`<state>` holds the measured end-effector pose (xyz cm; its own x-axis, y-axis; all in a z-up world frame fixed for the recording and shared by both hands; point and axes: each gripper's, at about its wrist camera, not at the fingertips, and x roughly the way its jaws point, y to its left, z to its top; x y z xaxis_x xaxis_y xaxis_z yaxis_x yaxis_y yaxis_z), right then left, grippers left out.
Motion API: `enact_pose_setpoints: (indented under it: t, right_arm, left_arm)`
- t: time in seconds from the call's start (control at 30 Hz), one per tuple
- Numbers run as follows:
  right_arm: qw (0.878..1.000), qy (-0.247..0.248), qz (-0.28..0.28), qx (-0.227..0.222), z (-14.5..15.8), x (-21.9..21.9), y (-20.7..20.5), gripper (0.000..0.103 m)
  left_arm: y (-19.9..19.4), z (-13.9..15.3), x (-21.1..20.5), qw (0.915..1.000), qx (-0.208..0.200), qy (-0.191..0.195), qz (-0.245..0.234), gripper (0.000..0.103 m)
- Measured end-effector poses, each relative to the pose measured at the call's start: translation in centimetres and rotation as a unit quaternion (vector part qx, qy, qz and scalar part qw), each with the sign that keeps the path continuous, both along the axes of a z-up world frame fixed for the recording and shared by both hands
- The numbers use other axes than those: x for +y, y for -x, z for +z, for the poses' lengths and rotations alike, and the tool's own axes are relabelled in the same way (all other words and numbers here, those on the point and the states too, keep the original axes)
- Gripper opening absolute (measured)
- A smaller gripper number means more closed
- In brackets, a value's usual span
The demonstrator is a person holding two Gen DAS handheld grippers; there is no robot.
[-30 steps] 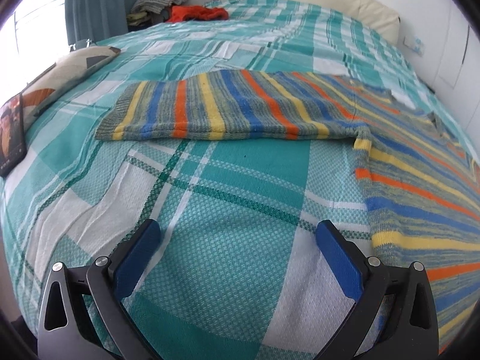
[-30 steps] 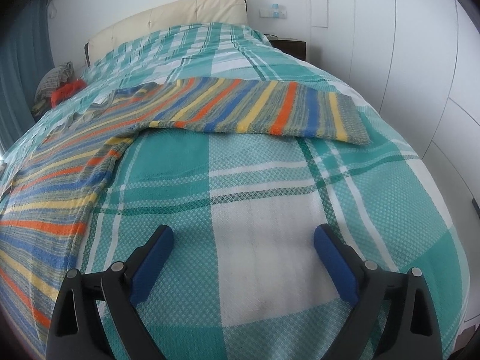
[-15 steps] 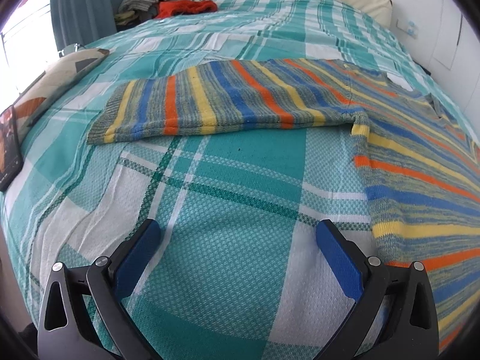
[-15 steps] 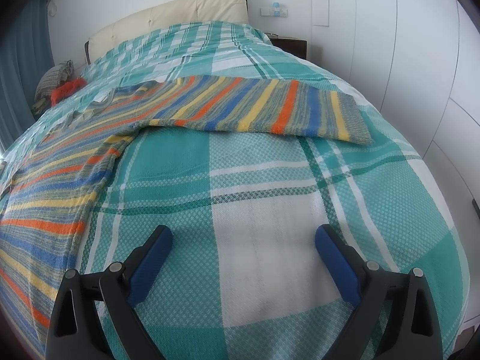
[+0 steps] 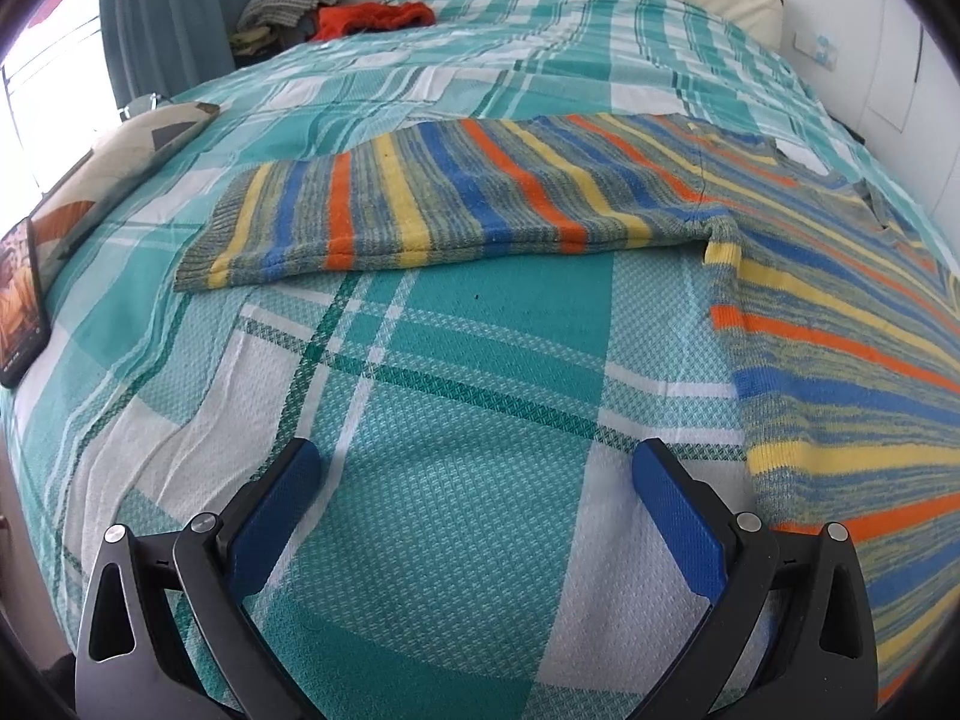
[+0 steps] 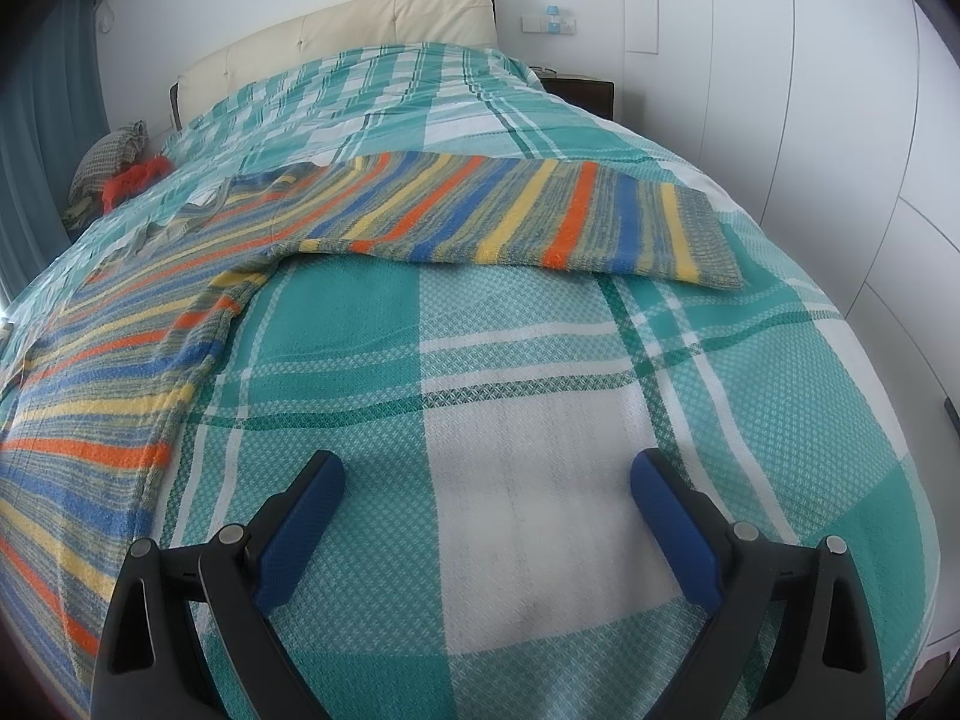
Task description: Fold small clothes
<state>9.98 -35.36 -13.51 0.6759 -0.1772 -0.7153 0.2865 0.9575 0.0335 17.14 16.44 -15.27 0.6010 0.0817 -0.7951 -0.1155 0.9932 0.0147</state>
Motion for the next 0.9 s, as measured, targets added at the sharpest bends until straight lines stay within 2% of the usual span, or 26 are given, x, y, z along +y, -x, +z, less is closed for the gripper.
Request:
enact_pose_setpoints:
  t: [0.9]
  right_arm:
    - [1.0,0.001,0.0,0.0,0.04,0.0,0.04,0.096]
  left_arm:
    - [0.11,0.26,-0.02,1.0,-0.004,-0.005,0.001,0.103]
